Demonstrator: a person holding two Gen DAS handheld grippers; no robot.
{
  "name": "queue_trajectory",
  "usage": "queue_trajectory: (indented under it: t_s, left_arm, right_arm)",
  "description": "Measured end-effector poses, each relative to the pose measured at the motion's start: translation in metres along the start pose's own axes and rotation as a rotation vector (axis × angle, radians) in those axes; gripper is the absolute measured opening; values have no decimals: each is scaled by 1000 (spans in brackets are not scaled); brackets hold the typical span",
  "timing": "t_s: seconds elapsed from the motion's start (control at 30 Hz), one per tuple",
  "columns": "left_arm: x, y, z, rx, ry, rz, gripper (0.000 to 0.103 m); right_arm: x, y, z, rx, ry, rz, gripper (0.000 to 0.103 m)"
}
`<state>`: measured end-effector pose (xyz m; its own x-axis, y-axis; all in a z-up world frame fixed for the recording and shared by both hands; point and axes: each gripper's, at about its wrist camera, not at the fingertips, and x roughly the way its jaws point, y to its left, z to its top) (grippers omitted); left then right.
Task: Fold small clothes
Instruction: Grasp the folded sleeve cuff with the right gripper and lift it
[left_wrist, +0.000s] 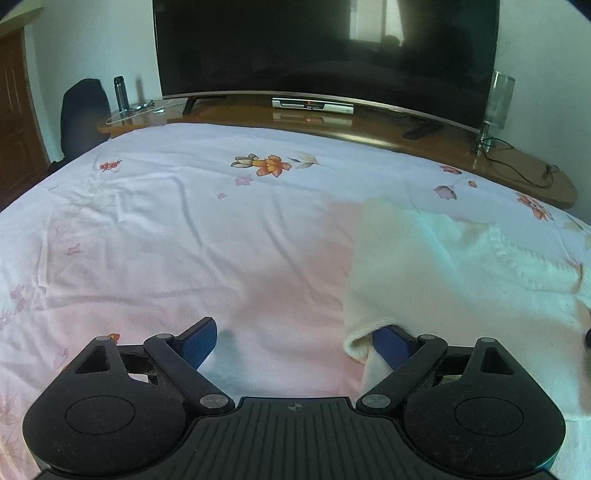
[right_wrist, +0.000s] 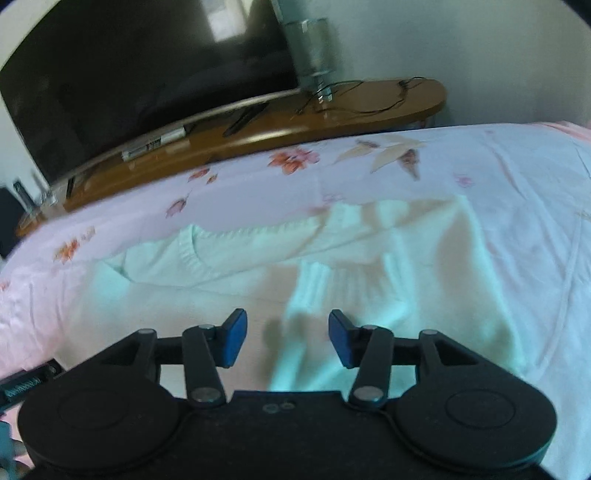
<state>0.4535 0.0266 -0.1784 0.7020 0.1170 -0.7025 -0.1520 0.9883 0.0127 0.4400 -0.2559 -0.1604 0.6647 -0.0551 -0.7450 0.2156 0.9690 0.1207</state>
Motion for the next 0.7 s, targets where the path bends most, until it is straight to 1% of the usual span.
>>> queue_trajectory:
  t_s: [0.03, 0.07, 0.1, 0.13, 0.2, 0.27, 0.3, 0.4, 0.43, 0.5, 0.57, 0.63, 0.7]
  left_arm:
    - [0, 0, 0, 0, -1, 1, 91]
    - [0, -1, 0, 3, -2, 1, 91]
    - [0, -2, 0, 8, -3, 3, 91]
    - [0, -2, -1, 15, -5, 4, 91]
    - [0, -2, -1, 18, -7, 4, 91]
    - [1, -2, -1, 17, -5, 3, 91]
    - [2, -2, -2, 20, -5, 3, 91]
    - [2, -4, -4, 32, -5, 5, 91]
    - [2, -5, -4, 37, -6, 8, 91]
    - [2, -7, -5, 47, -12, 16, 91]
    - [2, -7, -5, 45, -11, 19, 91]
    - [2, -6, -4, 41, -11, 22, 91]
    - [2, -6, -5, 32, -14, 23, 91]
  right_arm:
    - [5, 3, 0, -16, 8, -23, 38]
    - [5, 5, -1, -37, 1, -45, 21]
    - [2, 4, -1, -42, -4, -39, 9]
    - [-2, -2, -2, -9, -10, -18, 4]
    - [-22, -23, -5, 78, -54, 9, 4]
    - [-46, -42, -10, 116, -112, 19, 4]
    - [-53, -51, -13, 134, -116, 22, 4]
    - [-59, -81, -32, 228, -72, 34, 4]
    - [-57, -86, -36, 239, -60, 30, 4]
    - [-51, -91, -40, 260, -27, 61, 6]
    - [-48, -91, -40, 278, -15, 74, 27]
    - [-46, -91, -37, 291, -28, 78, 30]
    - [-45, -95, -37, 329, -29, 88, 37]
